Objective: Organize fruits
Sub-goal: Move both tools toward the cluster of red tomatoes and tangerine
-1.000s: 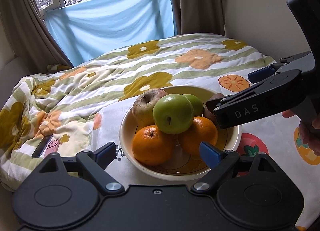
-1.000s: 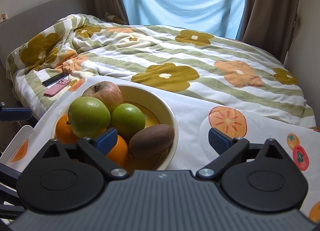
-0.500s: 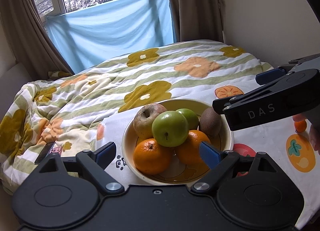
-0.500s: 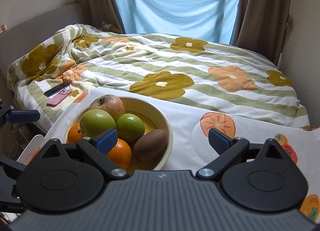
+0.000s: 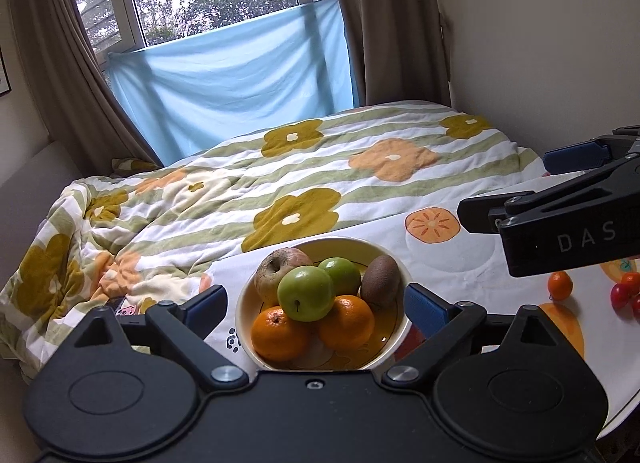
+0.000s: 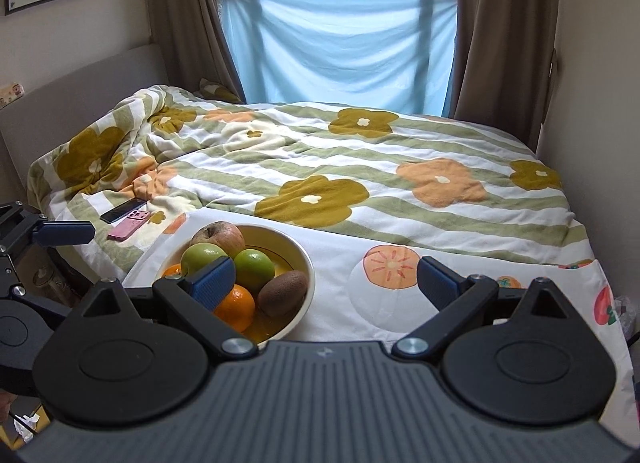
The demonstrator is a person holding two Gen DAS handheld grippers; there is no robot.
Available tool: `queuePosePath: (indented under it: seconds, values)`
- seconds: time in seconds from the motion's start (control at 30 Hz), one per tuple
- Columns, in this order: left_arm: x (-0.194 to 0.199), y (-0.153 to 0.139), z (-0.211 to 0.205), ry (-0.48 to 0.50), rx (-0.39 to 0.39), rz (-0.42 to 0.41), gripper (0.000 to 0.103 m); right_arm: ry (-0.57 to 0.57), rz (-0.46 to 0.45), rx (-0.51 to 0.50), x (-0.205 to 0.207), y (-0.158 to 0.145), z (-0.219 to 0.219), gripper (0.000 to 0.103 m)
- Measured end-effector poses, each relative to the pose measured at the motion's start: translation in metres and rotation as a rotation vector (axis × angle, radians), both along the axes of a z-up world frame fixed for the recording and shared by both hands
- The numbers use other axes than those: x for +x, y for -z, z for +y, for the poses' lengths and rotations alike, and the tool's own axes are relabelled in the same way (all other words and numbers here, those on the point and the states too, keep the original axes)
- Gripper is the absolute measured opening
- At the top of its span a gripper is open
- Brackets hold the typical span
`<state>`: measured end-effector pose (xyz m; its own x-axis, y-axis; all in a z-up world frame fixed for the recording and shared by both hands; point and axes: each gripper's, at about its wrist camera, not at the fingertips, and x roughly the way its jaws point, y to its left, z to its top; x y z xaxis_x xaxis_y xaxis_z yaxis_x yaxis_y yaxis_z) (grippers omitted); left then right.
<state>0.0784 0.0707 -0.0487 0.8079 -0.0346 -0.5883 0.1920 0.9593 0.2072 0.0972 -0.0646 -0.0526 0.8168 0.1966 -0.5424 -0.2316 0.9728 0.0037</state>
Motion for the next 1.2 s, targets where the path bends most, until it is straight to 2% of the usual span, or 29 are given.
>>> queuePosePath:
  seconds: [0.1, 0.2, 0.47, 0.57, 0.7, 0.87, 1.03, 1.2]
  values:
    - [-0.013, -0.007, -0.016, -0.013, 0.001, -0.008, 0.103, 0.001, -0.007, 0.000, -0.016, -0.009, -0.022, 0.103]
    - [-0.025, -0.010, -0.034, -0.012, 0.009, -0.019, 0.103, 0.012, -0.001, 0.006, -0.028, -0.012, -0.046, 0.103]
    - [-0.043, 0.004, -0.087, 0.041, -0.010, 0.011, 0.103, 0.069, 0.047, -0.004, -0.061, 0.003, -0.122, 0.103]
    - [-0.048, 0.012, -0.106, 0.071, -0.024, 0.017, 0.103, 0.086, 0.078, 0.014, -0.070, 0.014, -0.157, 0.103]
    - [-0.049, 0.028, -0.133, 0.135, -0.043, 0.022, 0.103, 0.104, 0.112, -0.012, -0.078, 0.032, -0.189, 0.103]
    - [-0.043, 0.052, -0.168, 0.232, -0.036, 0.047, 0.103, 0.121, 0.171, -0.035, -0.088, 0.068, -0.224, 0.103]
    - [-0.036, 0.076, -0.199, 0.328, -0.028, 0.078, 0.100, 0.125, 0.221, -0.045, -0.093, 0.100, -0.244, 0.103]
    - [-0.030, 0.096, -0.231, 0.433, -0.008, 0.111, 0.093, 0.082, 0.249, -0.086, -0.097, 0.126, -0.247, 0.102]
